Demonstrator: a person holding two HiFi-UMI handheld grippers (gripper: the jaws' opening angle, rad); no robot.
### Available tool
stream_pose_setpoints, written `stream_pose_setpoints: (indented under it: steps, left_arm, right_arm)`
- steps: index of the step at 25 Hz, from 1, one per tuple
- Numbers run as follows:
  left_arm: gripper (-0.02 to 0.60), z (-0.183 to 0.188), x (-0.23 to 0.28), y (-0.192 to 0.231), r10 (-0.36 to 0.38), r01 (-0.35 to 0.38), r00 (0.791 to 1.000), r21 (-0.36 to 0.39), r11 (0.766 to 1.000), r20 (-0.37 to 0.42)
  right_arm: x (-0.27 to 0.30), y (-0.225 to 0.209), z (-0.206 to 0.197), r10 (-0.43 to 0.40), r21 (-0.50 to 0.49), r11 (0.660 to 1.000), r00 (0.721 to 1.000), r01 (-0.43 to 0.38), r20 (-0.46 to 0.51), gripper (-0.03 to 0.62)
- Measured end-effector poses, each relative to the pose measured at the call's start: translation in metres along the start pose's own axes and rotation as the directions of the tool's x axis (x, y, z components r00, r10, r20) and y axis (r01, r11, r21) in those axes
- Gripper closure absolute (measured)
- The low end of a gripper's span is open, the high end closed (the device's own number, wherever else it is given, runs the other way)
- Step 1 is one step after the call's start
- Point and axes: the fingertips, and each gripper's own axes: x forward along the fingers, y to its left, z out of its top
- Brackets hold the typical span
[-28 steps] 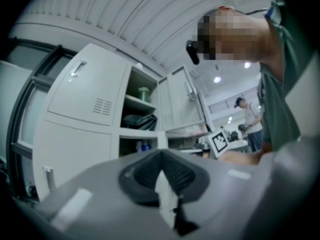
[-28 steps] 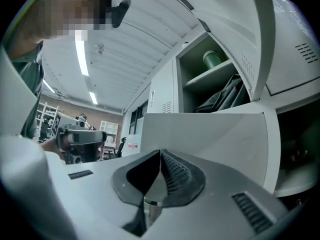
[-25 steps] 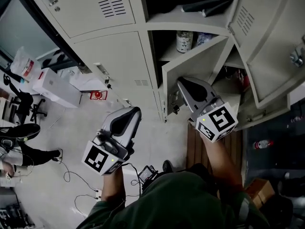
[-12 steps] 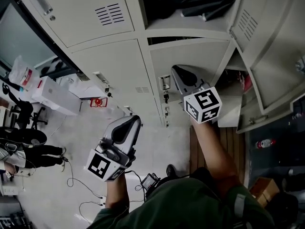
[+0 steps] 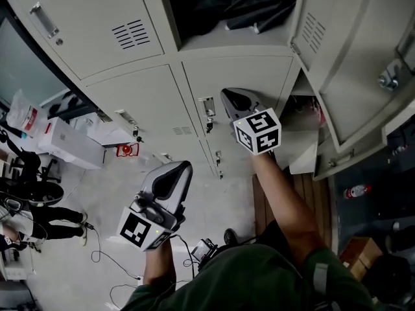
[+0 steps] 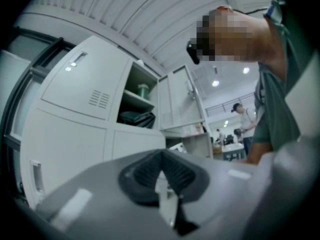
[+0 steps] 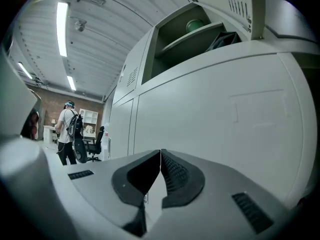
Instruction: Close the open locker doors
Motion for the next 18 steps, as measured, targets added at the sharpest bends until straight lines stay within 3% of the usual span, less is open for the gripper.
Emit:
stream_pose_setpoints:
  steps: [4,10,18]
  left_arm:
    - [0.581,0.006,0.026,-0.029,-0.032,0.032,0.999,0.017,0.999,0.0]
    - [0.581,0.033,0.084,-0.106,-0.075,0.075,0.997,0.071,0.995,-0.001]
    - [0.581,0.089,0.165,-0.222,-0.093,0.091,0.996,0.107,0.99,0.017]
  right_arm:
    - [-0.029,0.01,-0.01,0.073,0.001,0.997,0.996,-0.073,-0.056,0.6]
    - [-0.139,0.018,-0.018,0.219,0.053,0.975,0.972,-0.215,-0.09,0.6]
    - [-0.269,0.011,0.043,0.39,-0.003,0.92,0.919,-0.391,-0.063,0.6]
